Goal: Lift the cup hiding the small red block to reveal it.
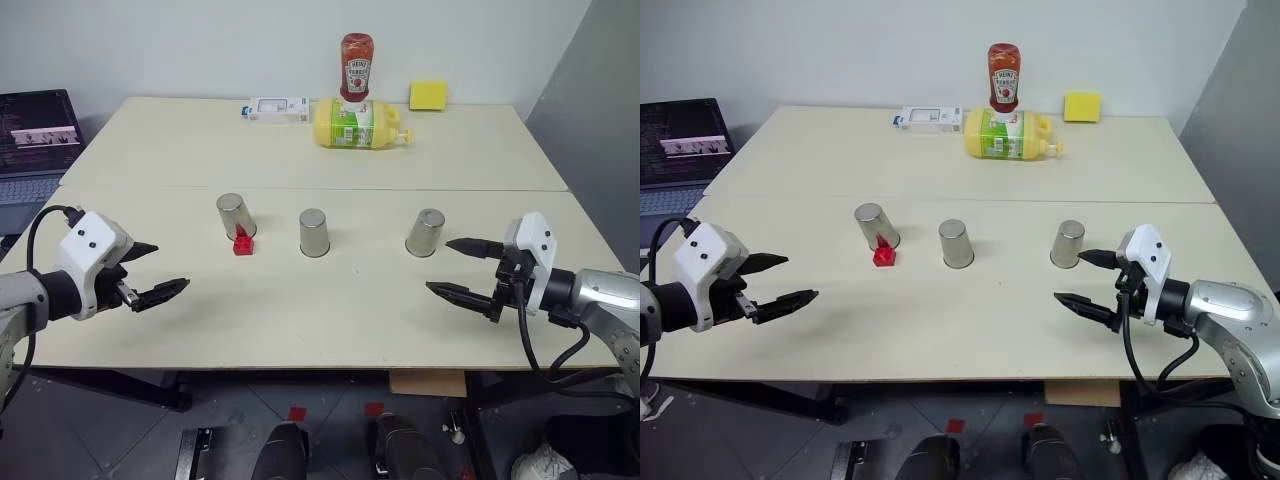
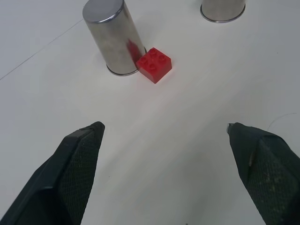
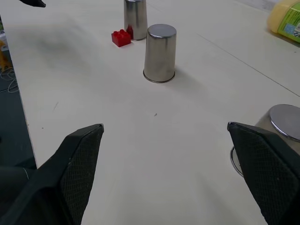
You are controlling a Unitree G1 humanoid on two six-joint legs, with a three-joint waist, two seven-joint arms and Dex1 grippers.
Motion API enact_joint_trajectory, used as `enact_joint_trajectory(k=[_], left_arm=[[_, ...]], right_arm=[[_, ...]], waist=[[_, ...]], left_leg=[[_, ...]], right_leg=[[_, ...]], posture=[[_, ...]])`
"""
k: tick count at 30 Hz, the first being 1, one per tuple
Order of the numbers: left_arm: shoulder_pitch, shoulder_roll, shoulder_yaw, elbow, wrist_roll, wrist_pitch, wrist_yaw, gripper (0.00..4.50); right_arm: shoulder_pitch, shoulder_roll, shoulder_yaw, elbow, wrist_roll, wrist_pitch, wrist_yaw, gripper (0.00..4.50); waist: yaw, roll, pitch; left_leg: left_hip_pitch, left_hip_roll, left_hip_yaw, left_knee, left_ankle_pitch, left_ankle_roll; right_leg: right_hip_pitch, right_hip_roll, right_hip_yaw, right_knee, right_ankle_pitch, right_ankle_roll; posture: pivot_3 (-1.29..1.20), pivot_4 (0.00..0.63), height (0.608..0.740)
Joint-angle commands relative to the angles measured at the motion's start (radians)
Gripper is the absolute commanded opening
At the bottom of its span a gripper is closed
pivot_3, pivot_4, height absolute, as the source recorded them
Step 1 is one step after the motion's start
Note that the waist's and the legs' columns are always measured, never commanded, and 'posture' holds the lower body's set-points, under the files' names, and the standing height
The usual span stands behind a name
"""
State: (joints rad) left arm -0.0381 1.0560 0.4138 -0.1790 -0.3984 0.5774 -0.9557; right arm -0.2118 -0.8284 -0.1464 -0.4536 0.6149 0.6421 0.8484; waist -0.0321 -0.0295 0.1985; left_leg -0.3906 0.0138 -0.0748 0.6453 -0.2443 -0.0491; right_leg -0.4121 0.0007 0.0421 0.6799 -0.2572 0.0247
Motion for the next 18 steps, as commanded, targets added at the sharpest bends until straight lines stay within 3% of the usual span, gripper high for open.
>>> enact_joint_trajectory(k=[1,18], left_arm=[[-0.022,0.004,0.004,-0.011,0.002,-0.013,0.004,4.46],[0.006,0.000,0.013,-0.024,0.007,-0.017,0.006,4.46]], right_arm=[[-0.025,-0.004,-0.010,-0.013,0.008,-0.008,0.009,4.50],[-0.036,0.010,-0.005,-0.017,0.002,-0.003,-0.003,4.50]], waist=[[0.000,0.000,0.000],[0.000,0.000,0.000]], left_leg=[[0.000,0.000,0.000,0.000,0.000,0.000],[0.000,0.000,0.000,0.000,0.000,0.000]], right_leg=[[0.000,0.000,0.000,0.000,0.000,0.000],[0.000,0.000,0.000,0.000,0.000,0.000]], posture=[[0.00,0.150,0.740],[0.00,0.150,0.740]])
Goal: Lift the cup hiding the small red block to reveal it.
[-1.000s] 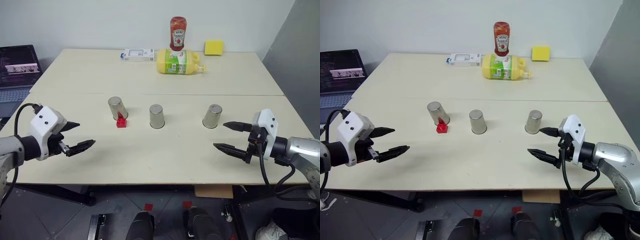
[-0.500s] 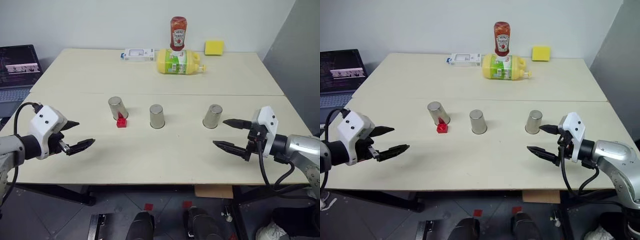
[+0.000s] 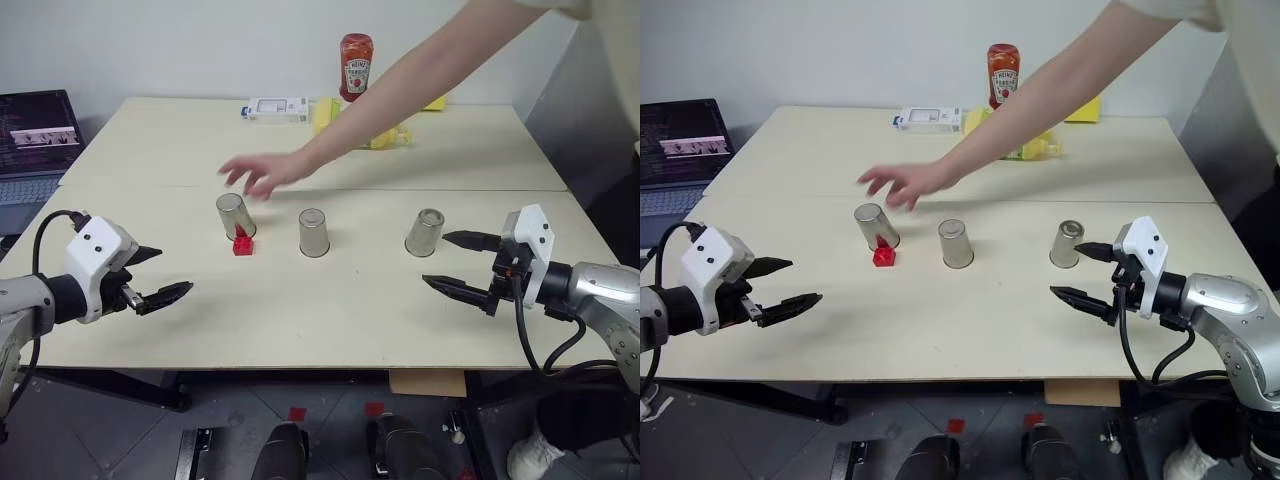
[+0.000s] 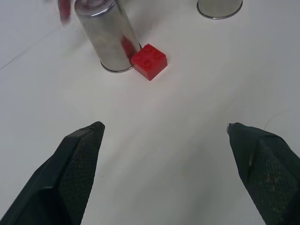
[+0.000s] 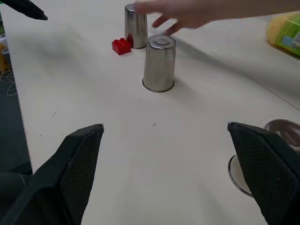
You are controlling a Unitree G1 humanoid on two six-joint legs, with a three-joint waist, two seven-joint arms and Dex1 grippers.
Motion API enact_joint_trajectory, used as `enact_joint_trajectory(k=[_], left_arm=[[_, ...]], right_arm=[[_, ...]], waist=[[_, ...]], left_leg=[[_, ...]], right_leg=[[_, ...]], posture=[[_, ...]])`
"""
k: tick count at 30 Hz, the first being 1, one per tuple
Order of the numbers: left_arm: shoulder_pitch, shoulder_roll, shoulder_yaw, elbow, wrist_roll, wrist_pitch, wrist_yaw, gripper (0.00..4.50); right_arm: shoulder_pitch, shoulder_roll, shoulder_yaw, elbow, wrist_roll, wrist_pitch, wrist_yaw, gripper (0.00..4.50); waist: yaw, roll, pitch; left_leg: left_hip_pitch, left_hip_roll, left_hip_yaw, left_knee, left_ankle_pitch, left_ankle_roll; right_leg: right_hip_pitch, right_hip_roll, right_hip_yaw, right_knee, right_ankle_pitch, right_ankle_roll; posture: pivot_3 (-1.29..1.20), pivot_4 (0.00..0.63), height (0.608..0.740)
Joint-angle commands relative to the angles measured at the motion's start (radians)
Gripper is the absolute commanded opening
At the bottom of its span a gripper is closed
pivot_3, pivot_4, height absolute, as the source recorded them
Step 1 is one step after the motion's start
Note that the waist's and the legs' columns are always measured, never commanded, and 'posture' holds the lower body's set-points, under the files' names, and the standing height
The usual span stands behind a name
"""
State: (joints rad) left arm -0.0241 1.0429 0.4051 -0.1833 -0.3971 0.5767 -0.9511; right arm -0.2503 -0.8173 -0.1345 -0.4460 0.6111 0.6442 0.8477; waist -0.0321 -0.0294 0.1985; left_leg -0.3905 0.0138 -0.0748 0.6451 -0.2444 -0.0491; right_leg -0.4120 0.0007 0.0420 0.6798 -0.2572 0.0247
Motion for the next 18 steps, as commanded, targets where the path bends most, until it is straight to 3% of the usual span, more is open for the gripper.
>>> enact_joint_trajectory(k=[1,18], left_arm=[[-0.012,0.015,0.019,-0.018,0.006,-0.016,0.000,4.46],[-0.055,0.015,-0.024,0.013,0.020,-0.037,-0.009,4.46]], right_arm=[[0.001,0.003,-0.013,-0.026,0.006,-0.005,-0.005,4.50],[0.002,0.005,-0.012,-0.040,0.003,-0.004,-0.021,4.50]], waist=[[0.000,0.000,0.000],[0.000,0.000,0.000]], left_leg=[[0.000,0.000,0.000,0.000,0.000,0.000],[0.000,0.000,0.000,0.000,0.000,0.000]], right_leg=[[0.000,0.000,0.000,0.000,0.000,0.000],[0.000,0.000,0.000,0.000,0.000,0.000]], posture=[[0.00,0.150,0.740],[0.00,0.150,0.740]])
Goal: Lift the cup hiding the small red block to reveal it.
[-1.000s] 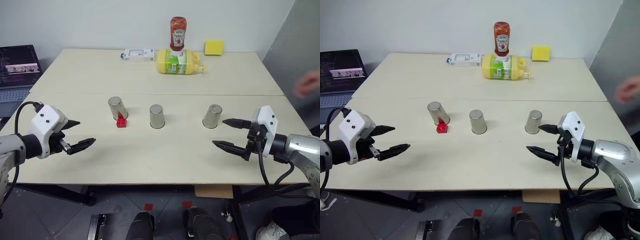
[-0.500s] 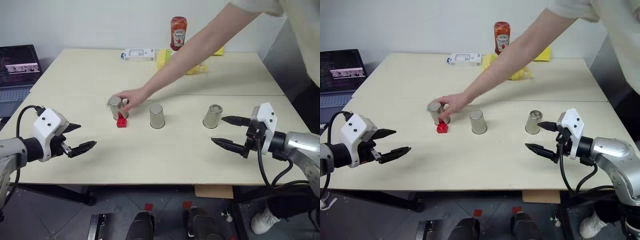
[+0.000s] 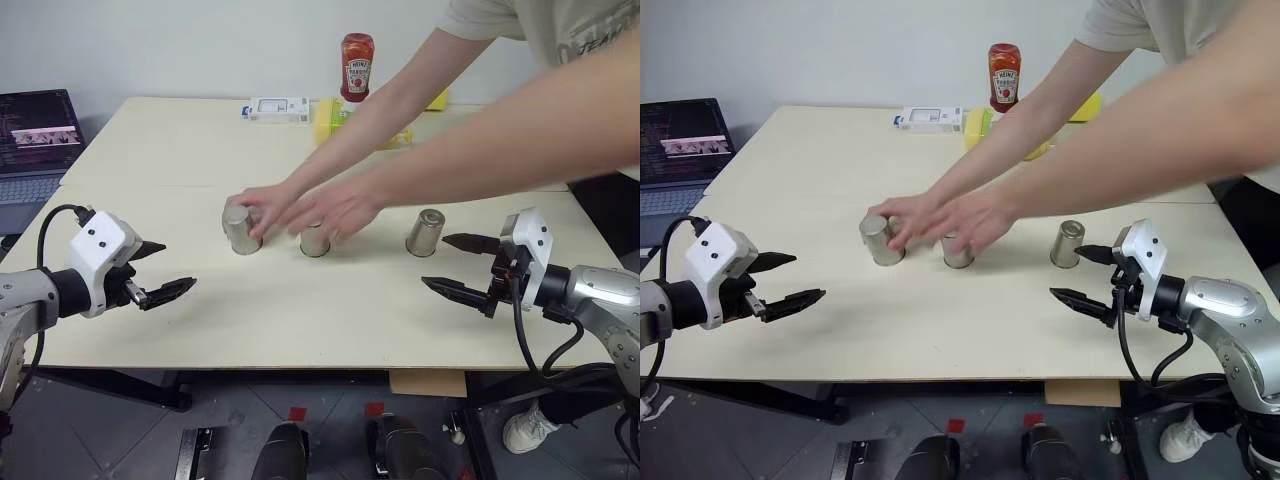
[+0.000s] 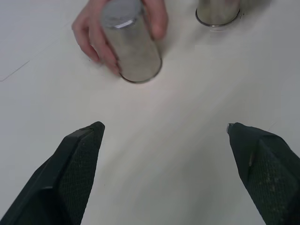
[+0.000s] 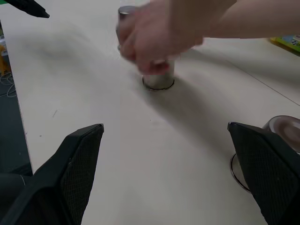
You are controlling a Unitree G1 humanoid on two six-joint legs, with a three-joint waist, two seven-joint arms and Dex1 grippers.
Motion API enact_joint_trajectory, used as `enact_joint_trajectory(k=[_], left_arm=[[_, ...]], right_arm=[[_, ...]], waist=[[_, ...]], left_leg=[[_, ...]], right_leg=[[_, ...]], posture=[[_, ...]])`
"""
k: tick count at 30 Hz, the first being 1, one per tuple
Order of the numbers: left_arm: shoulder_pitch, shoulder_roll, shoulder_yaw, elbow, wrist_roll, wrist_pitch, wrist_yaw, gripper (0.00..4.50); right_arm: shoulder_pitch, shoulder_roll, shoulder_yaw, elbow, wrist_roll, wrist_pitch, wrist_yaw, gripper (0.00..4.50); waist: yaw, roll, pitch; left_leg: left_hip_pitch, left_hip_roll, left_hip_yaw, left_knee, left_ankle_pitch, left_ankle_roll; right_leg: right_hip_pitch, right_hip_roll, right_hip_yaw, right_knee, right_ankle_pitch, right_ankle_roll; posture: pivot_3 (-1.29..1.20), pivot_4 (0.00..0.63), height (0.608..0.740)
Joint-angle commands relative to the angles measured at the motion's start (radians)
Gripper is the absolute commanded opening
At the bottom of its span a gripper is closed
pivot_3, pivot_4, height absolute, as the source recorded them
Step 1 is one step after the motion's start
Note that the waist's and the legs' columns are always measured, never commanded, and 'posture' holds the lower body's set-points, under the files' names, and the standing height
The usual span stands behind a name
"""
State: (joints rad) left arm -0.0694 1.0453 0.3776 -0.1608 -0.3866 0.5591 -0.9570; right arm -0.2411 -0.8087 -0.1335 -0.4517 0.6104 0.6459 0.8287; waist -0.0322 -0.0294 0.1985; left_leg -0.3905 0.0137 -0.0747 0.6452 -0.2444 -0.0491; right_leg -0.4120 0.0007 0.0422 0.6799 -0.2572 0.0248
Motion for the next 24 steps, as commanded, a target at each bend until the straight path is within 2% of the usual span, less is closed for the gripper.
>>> enact_joint_trajectory(k=[1,20,24], left_arm=[[-0.009,0.012,0.003,-0.010,0.010,-0.019,-0.003,4.46],[-0.102,-0.015,-0.063,-0.043,-0.022,0.009,0.000,4.46],[-0.117,-0.020,-0.063,-0.054,-0.026,-0.002,-0.004,4.46]], right_arm=[[-0.007,-0.004,-0.016,-0.036,0.006,-0.004,-0.004,4.50],[-0.023,0.017,-0.016,-0.044,0.021,0.032,-0.047,4.50],[-0.064,0.060,-0.032,-0.026,0.038,0.054,-0.103,4.50]], waist=[[0.000,0.000,0.000],[0.000,0.000,0.000],[-0.001,0.000,0.000]], left_leg=[[0.000,0.000,0.000,0.000,0.000,0.000],[0.000,0.000,0.000,0.000,0.000,0.000],[0.000,0.000,0.000,0.000,0.000,0.000]], right_leg=[[0.000,0.000,0.000,0.000,0.000,0.000],[0.000,0.000,0.000,0.000,0.000,0.000],[0.000,0.000,0.000,0.000,0.000,0.000]], posture=[[0.00,0.150,0.740],[0.00,0.150,0.740],[0.00,0.150,0.740]])
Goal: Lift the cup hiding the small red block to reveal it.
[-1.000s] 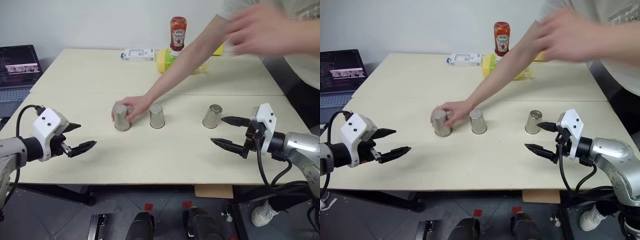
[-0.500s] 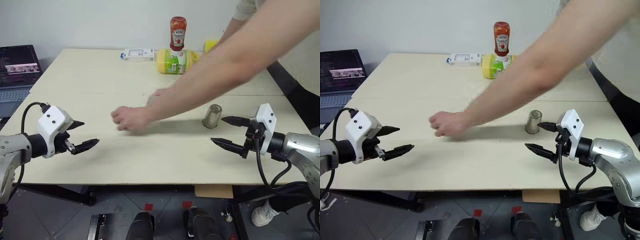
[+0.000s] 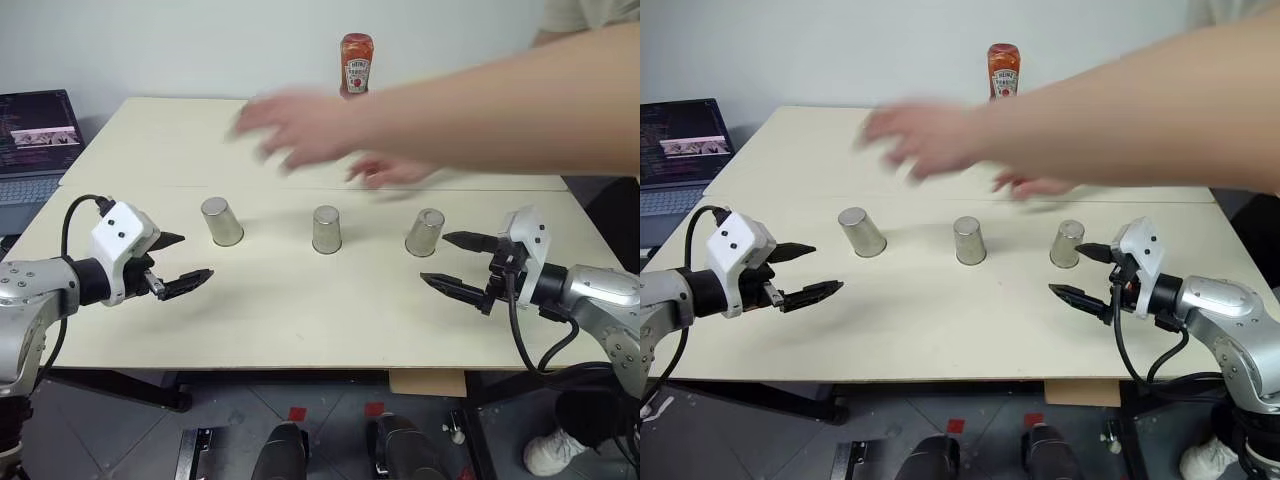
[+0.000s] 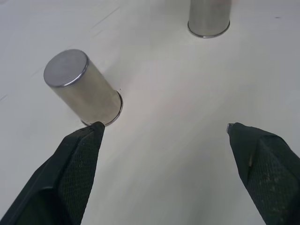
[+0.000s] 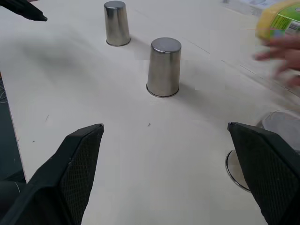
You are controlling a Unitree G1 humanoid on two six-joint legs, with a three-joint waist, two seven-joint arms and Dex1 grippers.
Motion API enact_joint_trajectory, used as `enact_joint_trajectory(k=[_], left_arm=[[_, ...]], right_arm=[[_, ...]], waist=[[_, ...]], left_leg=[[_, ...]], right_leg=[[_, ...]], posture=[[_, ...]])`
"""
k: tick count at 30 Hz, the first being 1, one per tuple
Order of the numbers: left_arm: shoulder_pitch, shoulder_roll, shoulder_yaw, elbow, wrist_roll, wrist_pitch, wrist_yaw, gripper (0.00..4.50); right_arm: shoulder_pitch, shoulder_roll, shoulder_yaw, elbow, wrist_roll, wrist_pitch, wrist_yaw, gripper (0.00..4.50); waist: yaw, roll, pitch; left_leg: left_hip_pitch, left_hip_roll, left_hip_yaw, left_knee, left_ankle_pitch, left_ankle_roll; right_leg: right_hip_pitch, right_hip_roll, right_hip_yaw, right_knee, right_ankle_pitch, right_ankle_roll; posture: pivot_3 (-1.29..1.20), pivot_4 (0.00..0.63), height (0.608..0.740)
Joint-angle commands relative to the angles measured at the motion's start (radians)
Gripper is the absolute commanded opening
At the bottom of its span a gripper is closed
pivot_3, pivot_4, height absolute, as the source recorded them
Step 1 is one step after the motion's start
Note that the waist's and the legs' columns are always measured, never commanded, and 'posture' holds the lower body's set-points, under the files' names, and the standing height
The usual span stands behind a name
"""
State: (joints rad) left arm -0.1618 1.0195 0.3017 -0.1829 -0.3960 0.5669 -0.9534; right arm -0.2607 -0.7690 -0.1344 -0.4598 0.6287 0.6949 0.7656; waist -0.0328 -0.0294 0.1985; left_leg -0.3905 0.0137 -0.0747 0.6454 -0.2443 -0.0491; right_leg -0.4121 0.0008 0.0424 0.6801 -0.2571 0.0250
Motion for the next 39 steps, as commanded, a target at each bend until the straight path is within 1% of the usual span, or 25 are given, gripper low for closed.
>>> enact_joint_trajectory(k=[1,3,6,10,12,14,16,19,21,25,32,39], left_arm=[[-0.031,0.007,0.012,-0.033,-0.022,-0.011,-0.014,4.46],[-0.040,0.012,0.012,-0.035,-0.039,-0.011,-0.040,4.46],[-0.060,0.020,0.013,-0.036,-0.109,0.017,-0.115,4.46],[-0.070,0.022,0.004,-0.034,-0.132,0.038,-0.138,4.46],[-0.074,0.025,0.002,-0.035,-0.135,0.045,-0.141,4.46],[-0.070,0.030,0.004,-0.032,-0.129,0.047,-0.143,4.46],[-0.065,0.033,0.006,-0.032,-0.122,0.044,-0.142,4.46],[-0.058,0.032,0.009,-0.033,-0.118,0.044,-0.139,4.46],[-0.050,0.028,0.010,-0.038,-0.117,0.042,-0.135,4.46],[-0.045,0.025,0.008,-0.043,-0.118,0.042,-0.128,4.46],[-0.035,0.030,0.015,-0.048,-0.117,0.042,-0.122,4.46],[-0.026,0.030,0.019,-0.058,-0.115,0.043,-0.114,4.46]], right_arm=[[-0.058,0.026,-0.023,-0.011,0.011,0.003,-0.048,4.50],[-0.086,0.040,0.008,-0.005,-0.003,0.008,-0.060,4.50],[-0.179,0.102,0.123,0.024,-0.072,0.053,-0.143,4.50],[-0.278,0.182,0.212,0.083,-0.110,0.126,-0.199,4.50],[-0.334,0.243,0.259,0.146,-0.146,0.129,-0.227,4.50],[-0.406,0.319,0.314,0.257,-0.202,0.103,-0.252,4.50],[-0.457,0.371,0.343,0.344,-0.245,0.077,-0.261,4.50],[-0.532,0.444,0.359,0.472,-0.290,0.031,-0.268,4.50],[-0.585,0.493,0.368,0.570,-0.322,-0.012,-0.269,4.50],[-0.667,0.561,0.370,0.748,-0.375,-0.100,-0.254,4.50],[-0.755,0.636,0.366,0.953,-0.420,-0.195,-0.194,4.50],[-0.817,0.697,0.369,1.159,-0.495,-0.289,-0.186,4.50]], waist=[[-0.001,0.000,0.000],[0.000,0.000,0.000],[-0.002,0.000,0.000],[-0.005,0.000,0.000],[-0.006,0.000,0.000],[-0.009,0.000,0.000],[-0.012,0.000,0.000],[-0.012,0.000,0.000],[-0.013,0.000,0.000],[-0.015,0.000,0.000],[-0.019,0.000,0.000],[-0.023,0.000,0.000]], left_leg=[[0.000,0.000,0.000,0.000,0.000,0.000],[0.000,0.000,0.000,0.000,0.000,0.000],[0.000,0.000,0.000,0.000,0.000,0.000],[0.000,0.000,0.000,0.000,0.000,0.000],[-0.001,0.000,0.000,0.000,0.000,0.000],[-0.002,0.000,0.000,0.000,0.000,0.000],[-0.003,0.001,0.000,0.000,0.000,0.000],[-0.005,0.001,0.000,0.000,0.000,0.000],[-0.007,0.000,0.000,0.000,0.000,0.000],[-0.008,0.000,-0.001,0.000,0.000,0.000],[-0.009,0.000,0.000,-0.001,0.000,0.000],[-0.008,0.001,-0.001,0.000,0.000,0.000]], right_leg=[[0.000,0.000,0.000,0.000,0.000,0.000],[0.000,0.000,0.000,0.000,0.000,0.000],[0.000,0.000,0.000,0.000,0.000,0.000],[0.000,0.001,0.000,0.001,0.000,0.000],[-0.001,0.002,0.000,0.001,0.000,0.000],[-0.002,0.002,0.000,0.000,0.000,0.000],[-0.004,0.002,0.000,0.001,0.000,-0.001],[-0.006,0.002,0.000,0.001,0.000,-0.001],[-0.009,0.002,0.000,0.002,0.003,-0.005],[-0.009,0.002,0.000,0.001,0.003,-0.005],[-0.010,0.001,0.000,0.001,0.003,-0.006],[-0.010,0.002,0.000,0.002,0.004,-0.006]], posture=[[0.00,0.150,0.740],[0.00,0.150,0.740],[0.00,0.150,0.740],[0.00,0.150,0.740],[0.00,0.150,0.740],[0.00,0.150,0.740],[0.00,0.150,0.740],[0.00,0.150,0.740],[0.00,0.150,0.740],[0.00,0.150,0.740],[0.00,0.150,0.740],[0.00,0.150,0.740]])
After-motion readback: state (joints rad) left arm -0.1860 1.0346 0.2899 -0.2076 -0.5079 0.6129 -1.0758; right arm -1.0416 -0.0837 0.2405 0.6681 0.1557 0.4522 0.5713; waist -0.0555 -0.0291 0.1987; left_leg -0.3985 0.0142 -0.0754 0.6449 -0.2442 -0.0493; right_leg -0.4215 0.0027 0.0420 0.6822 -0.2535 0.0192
